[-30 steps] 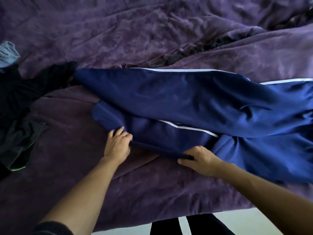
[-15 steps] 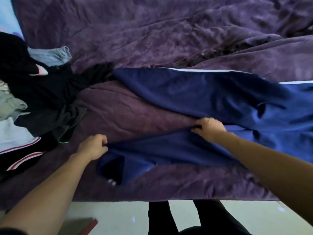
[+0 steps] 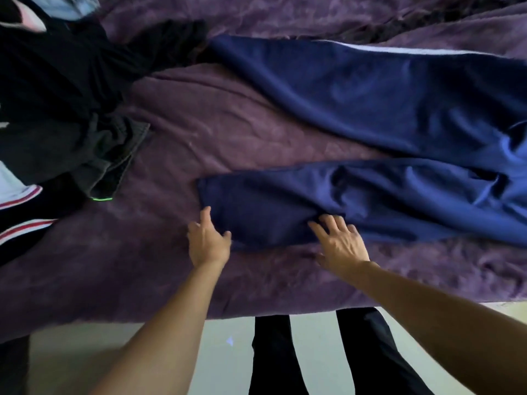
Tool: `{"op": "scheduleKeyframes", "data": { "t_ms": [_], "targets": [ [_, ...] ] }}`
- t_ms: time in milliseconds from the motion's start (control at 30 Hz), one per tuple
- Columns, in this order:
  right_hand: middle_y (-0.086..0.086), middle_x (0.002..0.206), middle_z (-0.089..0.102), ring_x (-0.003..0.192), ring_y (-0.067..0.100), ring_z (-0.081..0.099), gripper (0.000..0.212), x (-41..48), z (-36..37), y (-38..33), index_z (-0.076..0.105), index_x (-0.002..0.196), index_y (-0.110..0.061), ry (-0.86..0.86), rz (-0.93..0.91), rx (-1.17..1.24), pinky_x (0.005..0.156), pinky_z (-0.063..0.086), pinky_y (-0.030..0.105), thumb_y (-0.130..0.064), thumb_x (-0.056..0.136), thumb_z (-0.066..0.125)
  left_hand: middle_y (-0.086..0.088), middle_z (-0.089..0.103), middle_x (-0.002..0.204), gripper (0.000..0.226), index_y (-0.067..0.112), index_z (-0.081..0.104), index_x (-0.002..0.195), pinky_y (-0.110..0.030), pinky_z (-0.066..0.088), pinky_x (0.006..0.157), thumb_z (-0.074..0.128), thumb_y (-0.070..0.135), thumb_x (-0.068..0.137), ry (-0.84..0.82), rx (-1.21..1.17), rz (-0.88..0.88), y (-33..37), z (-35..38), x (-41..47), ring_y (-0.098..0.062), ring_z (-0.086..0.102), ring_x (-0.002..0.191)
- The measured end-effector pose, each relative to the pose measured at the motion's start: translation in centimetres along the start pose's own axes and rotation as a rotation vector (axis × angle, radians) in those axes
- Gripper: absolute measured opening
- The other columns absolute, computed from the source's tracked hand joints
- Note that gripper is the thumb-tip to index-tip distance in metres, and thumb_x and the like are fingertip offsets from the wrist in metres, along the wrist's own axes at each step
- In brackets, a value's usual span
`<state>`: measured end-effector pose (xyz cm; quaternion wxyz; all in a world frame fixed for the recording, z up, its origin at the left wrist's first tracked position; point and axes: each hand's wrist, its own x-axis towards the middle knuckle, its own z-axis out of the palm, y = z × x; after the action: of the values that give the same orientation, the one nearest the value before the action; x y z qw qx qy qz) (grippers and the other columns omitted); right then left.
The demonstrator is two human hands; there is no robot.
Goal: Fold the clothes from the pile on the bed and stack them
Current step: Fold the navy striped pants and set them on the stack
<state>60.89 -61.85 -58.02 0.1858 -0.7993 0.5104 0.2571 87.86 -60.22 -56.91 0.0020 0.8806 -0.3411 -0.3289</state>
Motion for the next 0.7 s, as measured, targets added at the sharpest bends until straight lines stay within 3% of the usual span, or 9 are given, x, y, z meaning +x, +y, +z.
{"op": "scheduleKeyframes", "data": {
  "t_ms": [100, 200, 300, 400, 567, 700],
  "targets": [
    [0.003, 0.112, 0.058, 0.106, 0.028, 0.054, 0.038, 0.3, 0.1, -1.4, 0.06, 0.121, -0.024, 0.128, 0.122, 0.09, 0.082, 0.043, 0.038, -0.027, 0.083, 0.062, -0.016, 0.067, 0.106, 0.033, 0.014, 0.065, 0.106, -0.034, 0.046, 0.08, 0.063, -0.001, 0.076, 0.047, -0.108, 0.013, -0.9, -1.5, 1.9, -0.036, 0.061, 0.1],
    [0.007, 0.098, 0.063, 0.095, 0.031, 0.06, 0.022, -0.9, -1.5, -2.6, 0.069, 0.105, -0.019, 0.163, 0.027, 0.26, 0.075, 0.048, 0.038, -0.025, 0.086, 0.06, -0.017, 0.069, 0.097, 0.023, 0.014, 0.068, 0.092, -0.035, 0.048, 0.077, 0.063, 0.0, 0.075, 0.064, -0.033, 0.094, -2.2, -4.5, 2.0, -0.038, 0.063, 0.094],
    [0.002, 0.109, 0.062, 0.105, 0.026, 0.059, 0.026, -3.1, -2.7, -4.2, 0.066, 0.108, -0.025, -0.065, -0.087, 0.257, 0.081, 0.048, 0.036, -0.034, 0.092, 0.048, -0.014, 0.068, 0.104, 0.021, 0.017, 0.066, 0.095, -0.035, 0.05, 0.077, 0.064, 0.007, 0.077, -0.019, 0.159, 0.059, -3.5, -7.0, 1.4, -0.035, 0.063, 0.098],
    [-0.002, 0.117, 0.063, 0.111, 0.023, 0.058, 0.028, -3.2, -3.9, -3.8, 0.066, 0.11, -0.03, -0.199, -0.015, 0.317, 0.087, 0.046, 0.034, -0.036, 0.092, 0.046, -0.005, 0.067, 0.105, 0.021, 0.02, 0.064, 0.096, -0.03, 0.047, 0.068, 0.062, 0.009, 0.079, -0.068, 0.32, 0.051, -2.8, -9.0, 1.9, -0.028, 0.064, 0.097],
    [-0.001, 0.122, 0.062, 0.112, 0.024, 0.058, 0.029, 1.9, -9.3, 0.6, 0.063, 0.116, -0.028, 0.062, 0.092, 0.313, 0.086, 0.046, 0.034, -0.033, 0.091, 0.05, -0.003, 0.067, 0.107, 0.016, 0.022, 0.065, 0.098, -0.028, 0.043, 0.068, 0.063, 0.017, 0.083, -0.015, 0.276, 0.218, 4.2, -11.1, 5.0, -0.027, 0.062, 0.1],
    [0.009, 0.122, 0.057, 0.114, 0.032, 0.054, 0.039, 8.7, -13.1, 4.5, 0.056, 0.122, -0.017, 0.239, 0.153, 0.356, 0.083, 0.047, 0.04, -0.029, 0.086, 0.061, -0.013, 0.07, 0.104, 0.02, 0.012, 0.068, 0.099, -0.034, 0.05, 0.086, 0.069, 0.025, 0.083, 0.018, -0.008, 0.284, 11.9, -9.5, 9.7, -0.031, 0.063, 0.102]
  ]
}}
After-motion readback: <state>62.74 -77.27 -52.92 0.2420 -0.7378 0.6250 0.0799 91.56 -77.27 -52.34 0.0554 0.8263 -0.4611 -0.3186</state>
